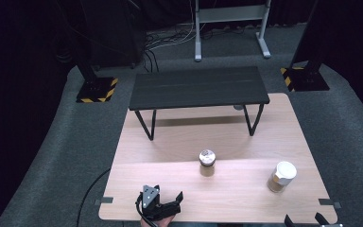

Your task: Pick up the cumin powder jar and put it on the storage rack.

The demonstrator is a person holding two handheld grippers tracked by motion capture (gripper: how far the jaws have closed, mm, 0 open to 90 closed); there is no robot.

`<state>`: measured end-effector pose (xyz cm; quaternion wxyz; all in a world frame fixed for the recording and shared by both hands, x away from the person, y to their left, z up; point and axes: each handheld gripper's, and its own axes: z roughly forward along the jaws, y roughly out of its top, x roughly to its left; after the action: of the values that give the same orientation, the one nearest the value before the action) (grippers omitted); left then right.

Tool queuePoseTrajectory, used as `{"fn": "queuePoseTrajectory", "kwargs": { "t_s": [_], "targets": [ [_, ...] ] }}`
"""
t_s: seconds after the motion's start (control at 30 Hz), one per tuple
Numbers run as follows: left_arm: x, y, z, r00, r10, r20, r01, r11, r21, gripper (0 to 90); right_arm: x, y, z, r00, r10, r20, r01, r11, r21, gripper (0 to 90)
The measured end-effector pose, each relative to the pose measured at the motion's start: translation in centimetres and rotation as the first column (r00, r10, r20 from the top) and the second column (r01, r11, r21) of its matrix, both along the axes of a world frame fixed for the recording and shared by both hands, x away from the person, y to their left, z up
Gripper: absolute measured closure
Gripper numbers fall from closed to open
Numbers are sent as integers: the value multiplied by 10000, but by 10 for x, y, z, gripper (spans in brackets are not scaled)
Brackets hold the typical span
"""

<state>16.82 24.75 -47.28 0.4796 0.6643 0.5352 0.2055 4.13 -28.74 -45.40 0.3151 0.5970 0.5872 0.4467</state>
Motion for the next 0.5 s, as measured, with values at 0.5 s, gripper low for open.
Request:
{"fn": "queuePoseTrajectory", "kwargs": {
  "t_s": [0.5],
  "targets": [
    [27,-46,-1,9998,158,-75,-149,9939,1095,2,-10,2,-3,9980,397,493,-365,9973,-644,0]
  ]
}}
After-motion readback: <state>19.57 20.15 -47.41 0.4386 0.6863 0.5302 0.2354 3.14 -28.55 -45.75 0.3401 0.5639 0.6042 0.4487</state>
